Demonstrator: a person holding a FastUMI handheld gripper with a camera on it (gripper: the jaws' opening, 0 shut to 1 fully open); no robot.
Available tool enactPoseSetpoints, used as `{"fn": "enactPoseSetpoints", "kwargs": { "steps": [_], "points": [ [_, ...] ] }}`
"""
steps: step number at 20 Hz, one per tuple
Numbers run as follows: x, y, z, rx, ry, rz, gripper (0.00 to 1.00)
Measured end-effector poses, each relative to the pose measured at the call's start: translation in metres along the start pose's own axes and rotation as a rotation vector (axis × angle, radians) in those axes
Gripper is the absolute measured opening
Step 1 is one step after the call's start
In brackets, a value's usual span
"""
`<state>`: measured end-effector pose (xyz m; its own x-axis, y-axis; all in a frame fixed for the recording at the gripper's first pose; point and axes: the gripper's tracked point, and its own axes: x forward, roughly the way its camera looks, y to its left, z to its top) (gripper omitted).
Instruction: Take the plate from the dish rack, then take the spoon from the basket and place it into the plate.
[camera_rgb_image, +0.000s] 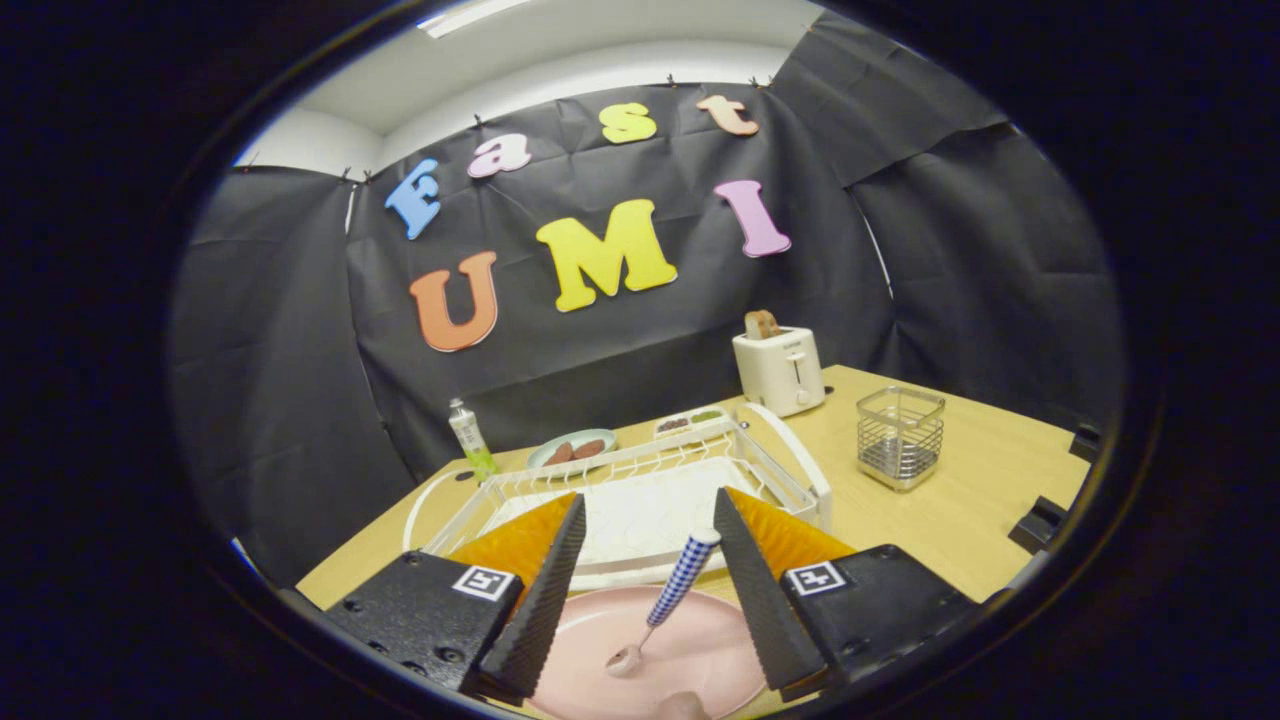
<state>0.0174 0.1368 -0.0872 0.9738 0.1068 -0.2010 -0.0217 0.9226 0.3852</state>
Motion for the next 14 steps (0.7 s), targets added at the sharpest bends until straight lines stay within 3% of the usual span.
{"fn": "enactPoseSetpoints", "kwargs": {
  "steps": [4, 14],
  "points": [
    [-0.003, -0.005, 0.018, -0.018, -0.040, -0.002, 0.97],
    [-0.047, 0.001, 0.082, -0.149, -0.237, 0.014, 1.00]
  ]
}}
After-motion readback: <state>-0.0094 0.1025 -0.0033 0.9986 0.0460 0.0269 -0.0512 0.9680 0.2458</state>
